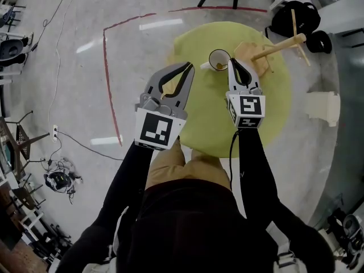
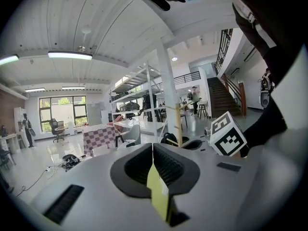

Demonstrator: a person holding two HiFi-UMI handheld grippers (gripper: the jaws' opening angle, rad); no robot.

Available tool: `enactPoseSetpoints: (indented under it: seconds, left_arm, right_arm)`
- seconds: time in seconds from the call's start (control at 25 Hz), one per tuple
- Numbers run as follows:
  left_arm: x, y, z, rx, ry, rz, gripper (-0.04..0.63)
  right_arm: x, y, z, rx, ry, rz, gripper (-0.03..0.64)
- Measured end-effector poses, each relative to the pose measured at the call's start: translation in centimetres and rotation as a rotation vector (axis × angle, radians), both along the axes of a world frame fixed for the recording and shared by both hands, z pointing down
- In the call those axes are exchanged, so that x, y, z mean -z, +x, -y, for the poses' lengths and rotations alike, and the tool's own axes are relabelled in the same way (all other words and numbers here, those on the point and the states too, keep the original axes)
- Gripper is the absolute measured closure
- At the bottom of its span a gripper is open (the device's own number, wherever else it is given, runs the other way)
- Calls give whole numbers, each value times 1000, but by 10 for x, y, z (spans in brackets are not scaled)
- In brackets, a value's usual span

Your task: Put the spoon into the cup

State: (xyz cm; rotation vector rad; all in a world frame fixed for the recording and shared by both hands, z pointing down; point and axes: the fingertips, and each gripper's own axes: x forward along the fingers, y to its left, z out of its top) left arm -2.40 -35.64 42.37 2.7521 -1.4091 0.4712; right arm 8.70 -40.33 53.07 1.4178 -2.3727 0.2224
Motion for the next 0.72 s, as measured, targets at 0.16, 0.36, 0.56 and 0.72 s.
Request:
enactPoseSetpoints:
  seconds: [0.16,0.36,0.56,0.72]
  left_arm:
    - [-3,1,-1,-4,-2,-5,574]
    - [-2,2,-1,2,-2,-17,574]
    - [-2,5,-2,-7,2,-13,574]
    - [-1,11,-5,-14,3,-21,574]
  right_arm:
    - [-11,-2,-10,8,-17,-60,588]
    - [-15,1,-16,8,-39,-62,586]
    - [-13,2,-18,3,-30,-49,444]
    - [-13,7,-20,-4,-34,-51,417]
